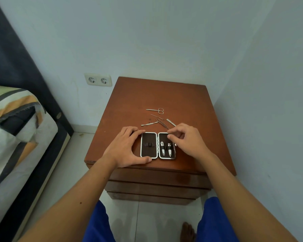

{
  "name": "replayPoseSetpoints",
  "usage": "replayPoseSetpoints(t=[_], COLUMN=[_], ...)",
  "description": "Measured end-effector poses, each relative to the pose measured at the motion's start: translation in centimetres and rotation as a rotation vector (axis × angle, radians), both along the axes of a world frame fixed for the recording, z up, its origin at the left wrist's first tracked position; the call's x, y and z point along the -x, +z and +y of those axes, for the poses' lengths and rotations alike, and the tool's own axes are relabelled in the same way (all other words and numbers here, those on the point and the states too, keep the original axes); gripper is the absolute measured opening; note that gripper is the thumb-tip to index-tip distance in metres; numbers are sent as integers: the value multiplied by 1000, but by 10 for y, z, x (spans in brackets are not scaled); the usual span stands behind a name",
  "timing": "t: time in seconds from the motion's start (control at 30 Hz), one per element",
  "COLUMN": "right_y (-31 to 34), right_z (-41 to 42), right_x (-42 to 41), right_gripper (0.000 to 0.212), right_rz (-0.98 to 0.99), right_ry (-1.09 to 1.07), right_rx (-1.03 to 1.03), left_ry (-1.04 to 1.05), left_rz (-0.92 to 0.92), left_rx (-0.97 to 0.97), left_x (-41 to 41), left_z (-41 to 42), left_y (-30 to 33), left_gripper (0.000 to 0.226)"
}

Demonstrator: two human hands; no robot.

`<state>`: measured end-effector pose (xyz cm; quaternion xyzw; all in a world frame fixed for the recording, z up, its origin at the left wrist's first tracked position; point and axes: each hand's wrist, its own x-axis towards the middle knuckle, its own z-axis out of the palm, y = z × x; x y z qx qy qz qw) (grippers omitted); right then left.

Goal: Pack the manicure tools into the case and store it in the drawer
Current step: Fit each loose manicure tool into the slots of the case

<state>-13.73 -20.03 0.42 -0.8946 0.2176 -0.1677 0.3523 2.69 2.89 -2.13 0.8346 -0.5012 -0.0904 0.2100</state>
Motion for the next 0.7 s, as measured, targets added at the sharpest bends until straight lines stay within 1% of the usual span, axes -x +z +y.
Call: replayPoseSetpoints(t=[0.1,0.3,0.5,0.7], right_y=[3,2,-1,2], right_z=[-1,-8,-8,-8], right_x=[-20,-49,-61,-59], right_gripper=[8,8,14,7], right_rz=[-9,23,149,170], right_ry=[-103,-189,-173,-157], right_rx=[25,75,112,144], left_ry=[-1,-10,-12,-12], left_rz=[1,-9,-1,4], left_rx=[5,19,20,24], left_x=[0,0,-1,-1], left_z=[0,0,0,0], left_y=[0,0,-1,-1], left_gripper=[115,114,114,113])
